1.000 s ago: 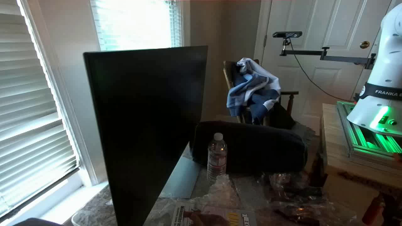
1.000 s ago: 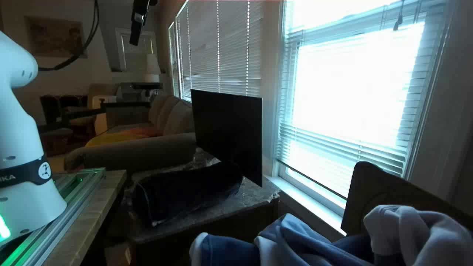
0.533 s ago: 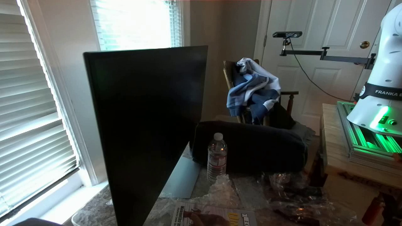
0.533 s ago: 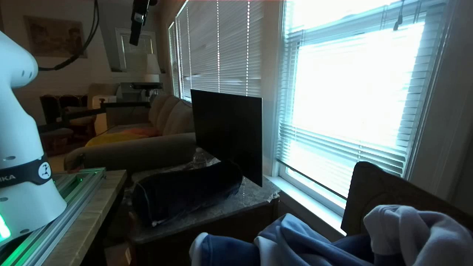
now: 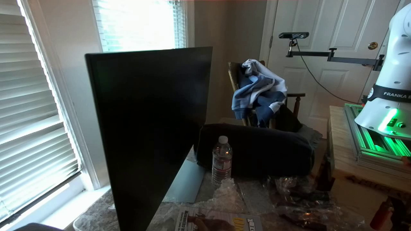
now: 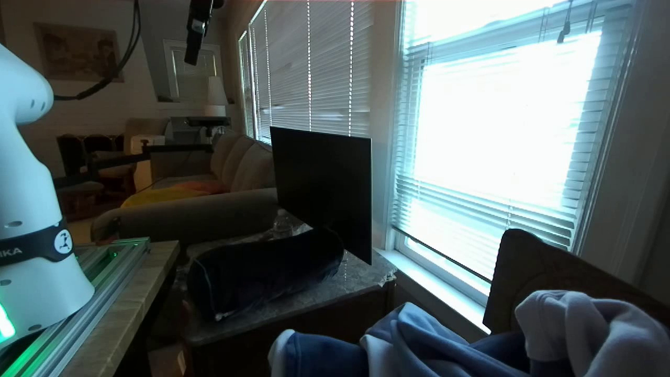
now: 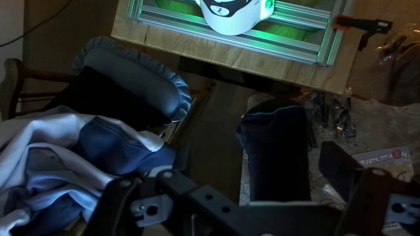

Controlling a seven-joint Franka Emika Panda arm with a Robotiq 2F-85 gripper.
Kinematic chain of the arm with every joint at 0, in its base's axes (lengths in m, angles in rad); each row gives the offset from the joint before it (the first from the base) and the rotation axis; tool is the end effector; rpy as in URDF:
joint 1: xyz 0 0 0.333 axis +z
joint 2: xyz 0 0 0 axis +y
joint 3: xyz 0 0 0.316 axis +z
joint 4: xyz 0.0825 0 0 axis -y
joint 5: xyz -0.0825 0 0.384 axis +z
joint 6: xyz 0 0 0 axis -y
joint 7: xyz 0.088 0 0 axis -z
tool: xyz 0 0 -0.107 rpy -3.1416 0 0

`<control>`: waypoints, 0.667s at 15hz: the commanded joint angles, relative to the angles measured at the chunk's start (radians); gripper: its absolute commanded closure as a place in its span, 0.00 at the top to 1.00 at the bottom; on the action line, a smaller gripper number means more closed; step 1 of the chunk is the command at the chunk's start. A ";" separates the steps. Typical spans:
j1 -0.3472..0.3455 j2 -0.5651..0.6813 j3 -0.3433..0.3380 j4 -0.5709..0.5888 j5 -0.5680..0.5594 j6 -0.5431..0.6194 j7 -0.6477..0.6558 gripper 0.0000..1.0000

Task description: Bring the plastic with the cable closer to the tv

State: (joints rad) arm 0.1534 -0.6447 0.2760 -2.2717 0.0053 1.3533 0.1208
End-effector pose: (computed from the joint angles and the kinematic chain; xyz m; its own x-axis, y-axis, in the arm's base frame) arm 0.2874 0.1547 0.5600 0.9447 0.1959 -0.2631 0.2502 -0.9490 0.1917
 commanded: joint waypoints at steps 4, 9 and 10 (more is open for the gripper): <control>0.103 0.086 0.109 -0.067 0.037 0.151 0.043 1.00; 0.204 0.208 0.217 -0.129 0.002 0.305 0.048 1.00; 0.220 0.237 0.238 -0.139 -0.008 0.333 0.055 1.00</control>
State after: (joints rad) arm 0.3249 -0.4818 0.4697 -2.3827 0.0177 1.6103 0.1396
